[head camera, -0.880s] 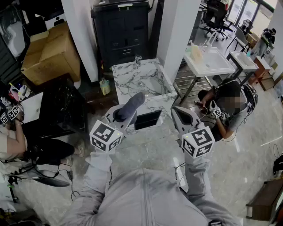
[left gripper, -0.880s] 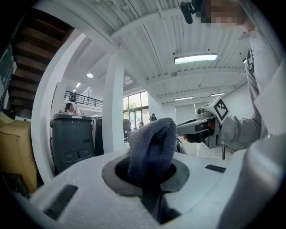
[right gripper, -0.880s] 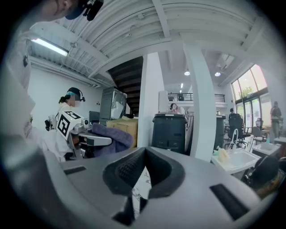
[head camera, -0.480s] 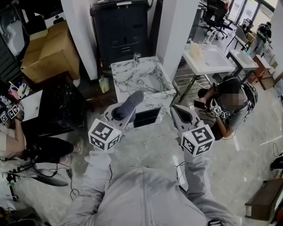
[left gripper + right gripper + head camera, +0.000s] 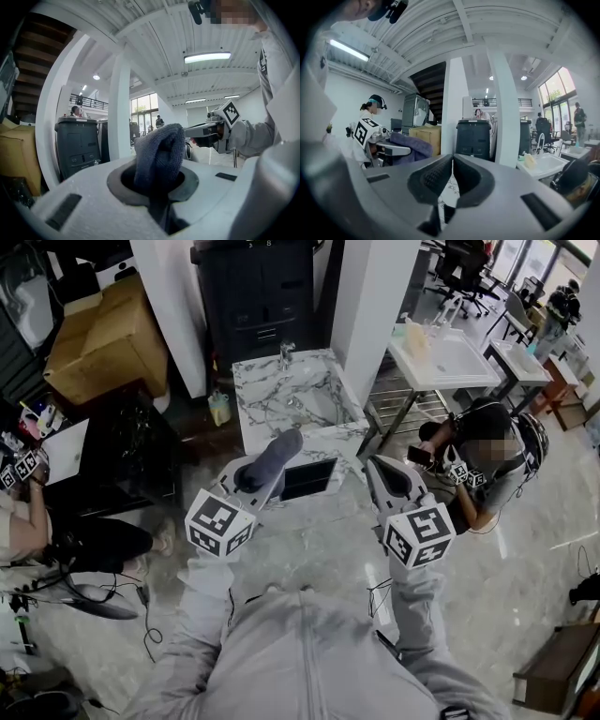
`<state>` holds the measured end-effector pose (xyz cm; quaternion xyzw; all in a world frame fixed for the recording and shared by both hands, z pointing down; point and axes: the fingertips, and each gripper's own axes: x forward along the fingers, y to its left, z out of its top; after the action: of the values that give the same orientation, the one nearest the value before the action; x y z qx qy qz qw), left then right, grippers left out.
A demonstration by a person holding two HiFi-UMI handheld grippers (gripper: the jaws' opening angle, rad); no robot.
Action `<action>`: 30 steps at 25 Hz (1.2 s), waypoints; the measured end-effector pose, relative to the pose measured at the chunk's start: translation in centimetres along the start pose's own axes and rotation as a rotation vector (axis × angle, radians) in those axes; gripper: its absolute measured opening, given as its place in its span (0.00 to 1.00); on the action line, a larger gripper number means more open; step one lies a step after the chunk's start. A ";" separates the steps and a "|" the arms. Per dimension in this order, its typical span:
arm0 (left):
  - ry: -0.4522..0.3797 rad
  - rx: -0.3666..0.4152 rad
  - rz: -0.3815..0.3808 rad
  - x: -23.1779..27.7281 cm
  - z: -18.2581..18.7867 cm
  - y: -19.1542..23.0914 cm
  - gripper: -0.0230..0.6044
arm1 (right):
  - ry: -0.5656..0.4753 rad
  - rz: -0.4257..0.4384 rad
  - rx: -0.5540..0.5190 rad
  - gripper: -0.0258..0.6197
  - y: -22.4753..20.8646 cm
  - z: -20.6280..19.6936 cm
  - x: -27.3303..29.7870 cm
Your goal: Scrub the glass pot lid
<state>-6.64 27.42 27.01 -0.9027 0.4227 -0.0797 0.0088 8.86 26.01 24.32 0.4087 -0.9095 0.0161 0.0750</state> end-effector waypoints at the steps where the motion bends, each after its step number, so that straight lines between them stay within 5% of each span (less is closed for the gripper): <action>1: 0.000 -0.001 0.005 0.1 0.0 -0.2 0.13 | -0.003 -0.002 0.002 0.09 -0.3 0.0 -0.2; 11: 0.036 -0.020 0.046 1.0 -0.6 -2.6 0.13 | -0.005 0.076 0.012 0.09 -1.6 -0.6 -1.5; 19: 0.050 -0.008 0.038 1.4 -1.1 -3.7 0.13 | 0.019 0.056 0.023 0.09 -2.5 -2.1 -2.3; 30: 0.044 -0.005 0.031 3.8 -1.7 -0.1 0.13 | 0.030 0.053 0.025 0.08 -3.7 -2.8 1.7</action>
<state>-4.41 24.68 29.24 -0.8941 0.4370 -0.0982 -0.0015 10.87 22.56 27.20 0.3849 -0.9185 0.0353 0.0831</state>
